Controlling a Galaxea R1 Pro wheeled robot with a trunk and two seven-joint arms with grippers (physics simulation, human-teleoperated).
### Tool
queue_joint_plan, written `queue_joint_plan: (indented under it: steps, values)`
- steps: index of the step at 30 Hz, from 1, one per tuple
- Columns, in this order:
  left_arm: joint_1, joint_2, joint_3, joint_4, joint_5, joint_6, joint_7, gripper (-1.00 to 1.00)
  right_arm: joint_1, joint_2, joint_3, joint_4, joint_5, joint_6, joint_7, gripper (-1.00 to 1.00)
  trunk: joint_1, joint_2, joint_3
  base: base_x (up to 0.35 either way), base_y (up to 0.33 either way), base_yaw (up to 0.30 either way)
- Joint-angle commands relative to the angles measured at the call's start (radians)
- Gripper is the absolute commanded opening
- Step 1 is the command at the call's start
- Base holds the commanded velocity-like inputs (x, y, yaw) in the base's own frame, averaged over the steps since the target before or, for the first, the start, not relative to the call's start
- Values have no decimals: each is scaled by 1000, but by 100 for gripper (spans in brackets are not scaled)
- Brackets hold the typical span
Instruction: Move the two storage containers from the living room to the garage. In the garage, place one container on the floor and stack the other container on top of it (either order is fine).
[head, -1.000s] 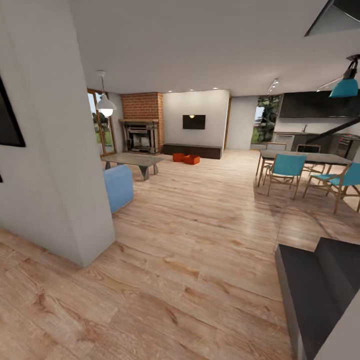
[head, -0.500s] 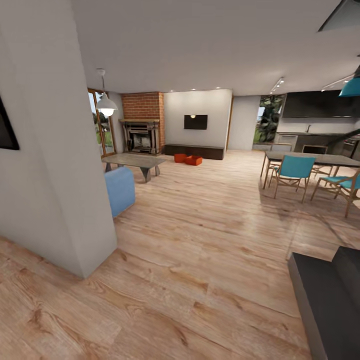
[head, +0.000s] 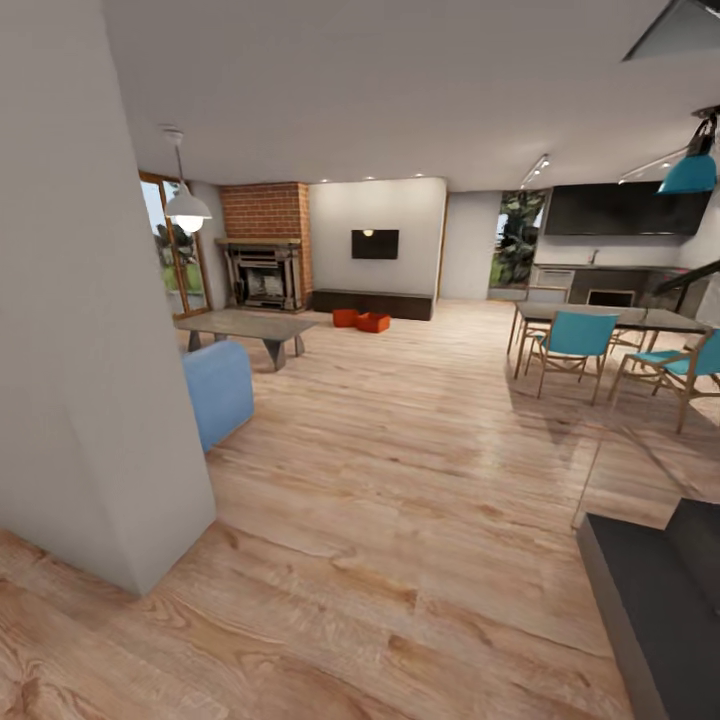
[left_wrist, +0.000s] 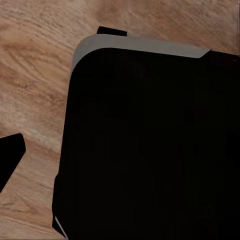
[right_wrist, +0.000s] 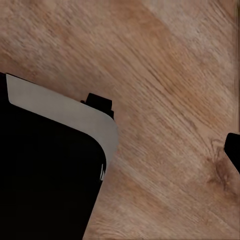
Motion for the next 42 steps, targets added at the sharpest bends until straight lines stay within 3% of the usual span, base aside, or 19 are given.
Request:
queue_joint_plan:
  steps: [1, 27, 42]
  values:
    - [0, 0, 0, -1, 6, 0, 1, 100, -1, 0, 7, 3, -8, -5, 2, 100, 1, 0, -1, 322, 9, -242]
    - [0, -1, 0, -19, 6, -13, -5, 100, -1, -1, 7, 3, -8, -8, 1, 100, 1, 0, -1, 323, 74, -243]
    - [0, 4, -1, -6, 30, -11, -10, 100, -1, -7, 9, 3, -5, -9, 1, 100, 1, 0, -1, 324, 15, -20]
